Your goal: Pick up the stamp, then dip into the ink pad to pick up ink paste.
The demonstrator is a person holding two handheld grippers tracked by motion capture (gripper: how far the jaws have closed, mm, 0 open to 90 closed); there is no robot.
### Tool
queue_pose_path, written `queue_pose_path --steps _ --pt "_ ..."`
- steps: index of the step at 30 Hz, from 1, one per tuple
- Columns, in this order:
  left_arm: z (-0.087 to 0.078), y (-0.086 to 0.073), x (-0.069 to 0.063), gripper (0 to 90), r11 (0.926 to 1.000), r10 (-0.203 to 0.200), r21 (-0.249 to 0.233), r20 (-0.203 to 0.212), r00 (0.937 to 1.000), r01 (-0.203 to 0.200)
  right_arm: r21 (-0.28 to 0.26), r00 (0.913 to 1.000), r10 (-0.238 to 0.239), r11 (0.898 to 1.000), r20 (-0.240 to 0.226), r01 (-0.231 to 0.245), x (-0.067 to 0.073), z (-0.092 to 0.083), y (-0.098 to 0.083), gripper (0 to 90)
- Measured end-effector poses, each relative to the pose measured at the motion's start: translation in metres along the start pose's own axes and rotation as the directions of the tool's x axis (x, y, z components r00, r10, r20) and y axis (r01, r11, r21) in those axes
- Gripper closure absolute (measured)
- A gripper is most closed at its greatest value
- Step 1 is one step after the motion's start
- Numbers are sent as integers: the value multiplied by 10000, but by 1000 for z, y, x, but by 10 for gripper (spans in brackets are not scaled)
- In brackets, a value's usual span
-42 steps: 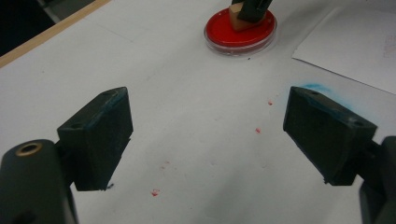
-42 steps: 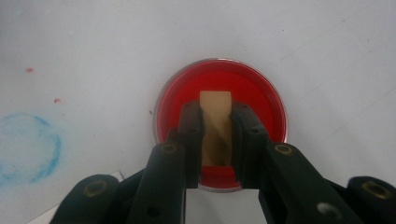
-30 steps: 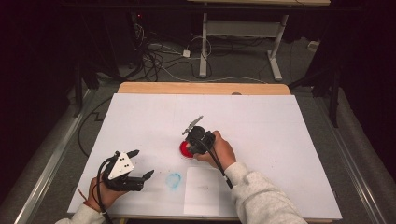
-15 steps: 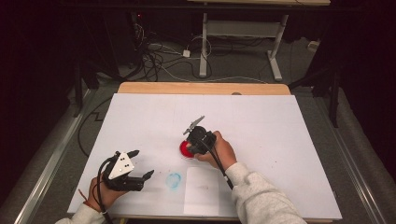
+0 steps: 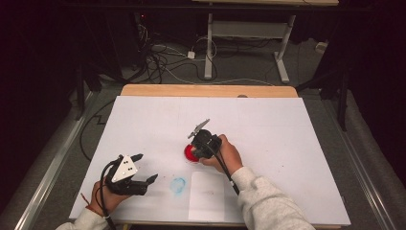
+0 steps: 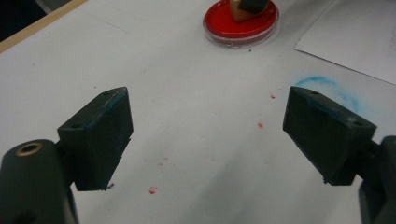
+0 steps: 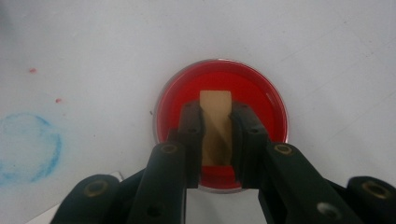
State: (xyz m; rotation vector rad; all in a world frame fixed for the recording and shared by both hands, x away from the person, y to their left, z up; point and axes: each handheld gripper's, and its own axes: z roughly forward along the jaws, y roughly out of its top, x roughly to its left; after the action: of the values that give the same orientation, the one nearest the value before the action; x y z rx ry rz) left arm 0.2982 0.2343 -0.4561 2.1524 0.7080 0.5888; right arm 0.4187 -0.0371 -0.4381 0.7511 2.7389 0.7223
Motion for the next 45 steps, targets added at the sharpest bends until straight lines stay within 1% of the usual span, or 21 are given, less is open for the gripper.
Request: queue_pose_path --steps 1,2,3,4,5,6,7,9,12,14,15,17,24,28,30,33,39,41,42,43,45 --pt "0 0 0 154 9999 102 -47 -81 9999 -102 22 10000 -27 10000 28 27 0 -1 0 765" --pt "-1 0 1 154 9999 91 -76 -83 9999 -91 -65 9999 -63 10000 137 64 0 -3 0 765" --pt "-1 0 1 154 9999 119 -82 -113 9999 -120 -199 9999 7 9998 149 -4 -1 -6 1 765" --pt "-1 0 1 154 9999 119 -82 -113 9999 -120 -352 9999 64 9994 99 -61 -3 -10 1 765" --pt "-1 0 0 154 10000 -2 -46 -38 10000 2 -514 9999 119 9986 120 -113 -4 -14 1 765" --pt "-1 0 1 154 9999 79 -96 -68 9999 -79 -652 9998 159 9978 84 -154 -6 -18 1 765" --pt "-1 0 1 154 10000 -17 -32 -19 10000 17 -758 9998 207 9969 41 -203 -7 -23 1 765" --pt "0 0 1 154 10000 -52 -32 -4 10000 52 -949 9997 239 9952 -58 -244 -8 -31 1 765" --pt "1 -1 1 154 10000 -90 12 -8 10000 90 -1074 10000 62 9942 2 -61 -8 -39 3 764" --pt "0 -2 2 154 9999 -119 11 -4 9999 119 -1025 10000 38 9947 -15 -40 -8 -41 3 765" --pt "0 -2 2 154 9999 -141 16 -21 9999 141 -974 10000 -7 9952 52 12 -8 -41 3 764" --pt "0 -2 3 154 9999 -167 -2 -6 9999 167 -987 10000 29 9951 -42 -33 -9 -40 2 765" --pt "1 -2 2 154 9999 -140 77 35 9999 140 -1007 10000 -70 9949 48 74 -9 -40 3 764" --pt "0 -3 1 154 9999 -75 91 -18 10000 75 -1020 10000 -56 9948 20 58 -9 -41 3 764" --pt "-1 -3 1 153 9998 -160 96 -37 9999 161 -1027 10000 -83 9947 48 87 -9 -42 3 764" --pt "-2 -3 2 153 9999 -132 82 -80 9999 132 -966 9999 -116 9952 89 124 -10 -41 4 764" --pt "-1 -4 2 152 9998 -192 107 -97 9998 193 -908 10000 -92 9958 29 94 -10 -41 4 764" --pt "-1 -4 1 152 9998 -86 190 -108 9999 89 -951 9998 -206 9952 42 209 -11 -42 6 764" --pt "-1 -4 1 152 9998 -75 189 -102 9999 77 -951 9998 -206 9952 42 209 -11 -42 6 764" --pt "-1 -4 1 152 9997 -77 213 -100 9999 79 -1012 10000 -80 9948 52 84 -13 -45 8 764" --pt "-2 -4 1 152 9998 -72 182 -67 10000 73 -967 9999 -106 9952 79 114 -14 -44 11 764"
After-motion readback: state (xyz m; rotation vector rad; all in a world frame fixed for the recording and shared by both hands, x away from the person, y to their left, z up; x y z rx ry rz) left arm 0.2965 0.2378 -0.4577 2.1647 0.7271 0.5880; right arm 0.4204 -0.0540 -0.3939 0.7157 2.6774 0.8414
